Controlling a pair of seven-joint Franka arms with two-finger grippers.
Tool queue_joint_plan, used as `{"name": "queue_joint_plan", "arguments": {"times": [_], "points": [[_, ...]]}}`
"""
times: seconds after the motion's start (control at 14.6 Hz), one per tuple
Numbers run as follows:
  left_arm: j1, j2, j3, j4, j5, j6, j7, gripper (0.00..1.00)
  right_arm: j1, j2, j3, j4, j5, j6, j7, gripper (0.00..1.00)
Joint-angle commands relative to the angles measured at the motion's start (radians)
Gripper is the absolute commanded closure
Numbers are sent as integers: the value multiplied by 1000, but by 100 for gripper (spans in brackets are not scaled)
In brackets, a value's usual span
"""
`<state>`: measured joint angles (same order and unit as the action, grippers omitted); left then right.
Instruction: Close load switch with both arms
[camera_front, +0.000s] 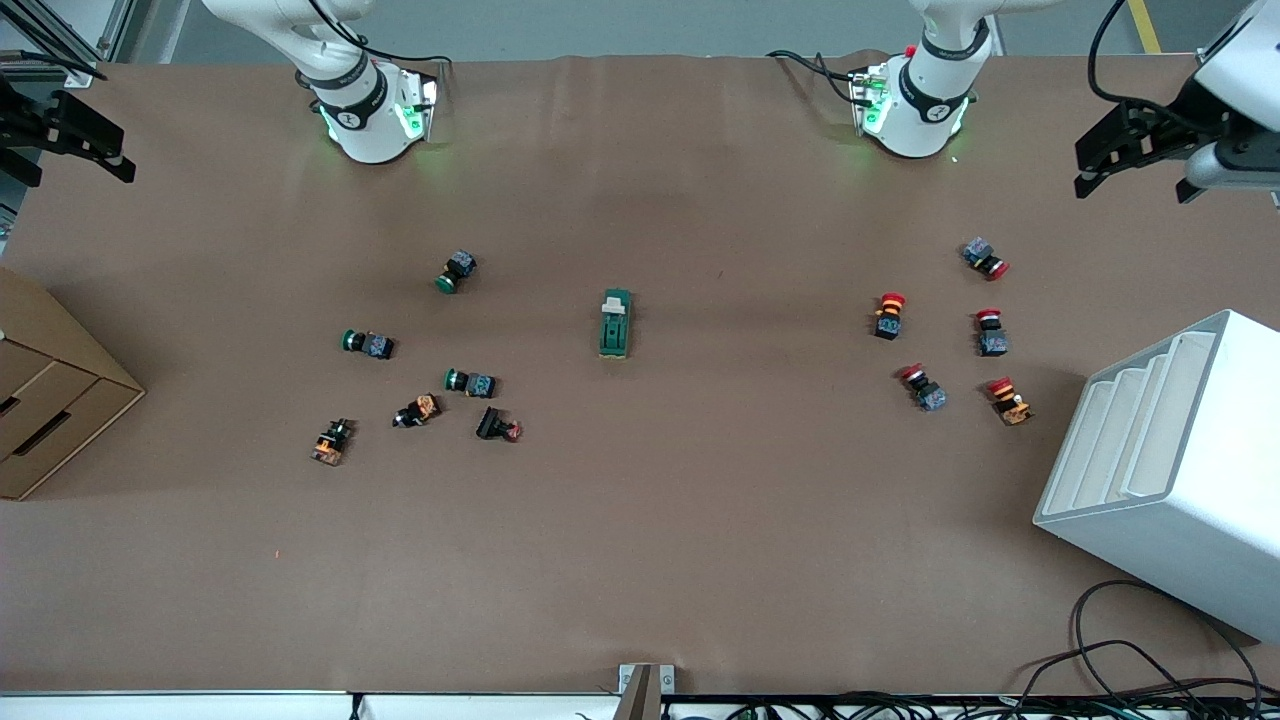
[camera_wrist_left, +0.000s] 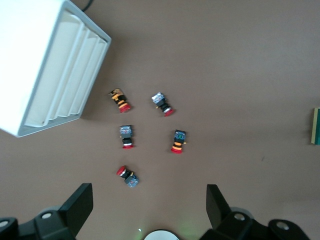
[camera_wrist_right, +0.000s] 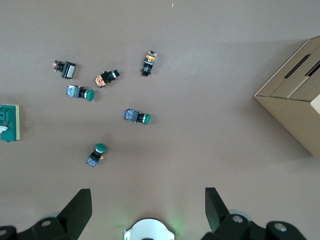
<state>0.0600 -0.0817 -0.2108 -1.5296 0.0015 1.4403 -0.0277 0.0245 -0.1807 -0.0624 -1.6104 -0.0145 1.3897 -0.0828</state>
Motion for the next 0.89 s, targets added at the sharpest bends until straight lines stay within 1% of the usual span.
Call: {"name": "queue_joint_plan", "arguments": {"times": [0.0,0.14,0.27,0.34,0.41,0.48,0.62,0.75,0.82], "points": [[-31,78,-76,16,-9,66,-87,0,3,-2,3,17,-19,-6,11,0],[-31,127,-175,-12,-9,133,-205,0,-1,-2,1,20,-19,-6,14,0],[-37,177,-281,-53,0,245,-350,0,-6,0,-2,27,-15,-5,15,0],[-58,207,-324,-78,8,305,-453,0,-5,23,-2,18,-15,-6,20,0],[-93,233,-338,-95,8,355,-545,0,-3,65,-2,24,-15,-5,12,0],[-159,270,-340,-110,32,405,-637,0,2,114,-2,27,-16,-1,8,0],[-283,351,-341,-110,130,449,-826,0,-5,222,-2,69,-25,8,6,0],[-388,422,-341,-112,195,503,-1008,0,-17,337,-7,113,-36,14,3,0],[-435,453,-340,-112,234,534,-1100,0,-38,357,-7,136,-36,15,-3,0]]}}
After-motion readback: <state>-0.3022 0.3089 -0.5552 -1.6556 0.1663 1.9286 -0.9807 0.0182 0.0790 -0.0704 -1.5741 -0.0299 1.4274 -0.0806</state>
